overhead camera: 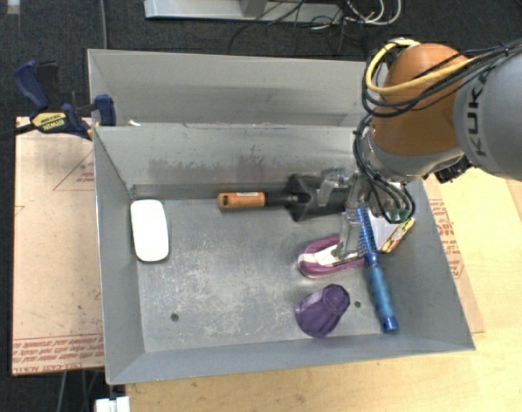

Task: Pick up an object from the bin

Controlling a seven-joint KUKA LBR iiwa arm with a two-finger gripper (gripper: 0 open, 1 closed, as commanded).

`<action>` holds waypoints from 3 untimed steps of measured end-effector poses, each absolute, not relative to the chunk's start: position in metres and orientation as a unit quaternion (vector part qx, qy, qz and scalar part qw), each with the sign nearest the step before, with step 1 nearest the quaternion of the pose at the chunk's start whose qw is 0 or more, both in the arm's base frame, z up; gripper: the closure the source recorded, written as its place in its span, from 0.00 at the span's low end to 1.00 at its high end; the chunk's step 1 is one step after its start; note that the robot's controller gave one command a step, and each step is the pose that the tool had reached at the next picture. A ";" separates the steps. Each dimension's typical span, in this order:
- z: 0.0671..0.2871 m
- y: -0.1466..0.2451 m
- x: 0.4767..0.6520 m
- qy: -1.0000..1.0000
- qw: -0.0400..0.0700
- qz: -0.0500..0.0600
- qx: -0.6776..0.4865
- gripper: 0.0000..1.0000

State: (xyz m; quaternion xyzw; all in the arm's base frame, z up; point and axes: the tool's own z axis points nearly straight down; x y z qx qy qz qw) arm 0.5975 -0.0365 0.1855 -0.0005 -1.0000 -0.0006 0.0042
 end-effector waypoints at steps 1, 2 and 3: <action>0.190 -0.036 0.599 -1.000 0.001 0.000 0.000 0.00; 0.078 -0.070 0.588 -0.998 0.005 -0.001 0.063 0.00; 0.136 -0.071 0.582 -1.000 0.001 -0.001 0.006 0.00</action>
Offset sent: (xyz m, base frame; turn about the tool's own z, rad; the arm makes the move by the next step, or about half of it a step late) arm -0.0105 -0.0371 -0.1155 -0.1412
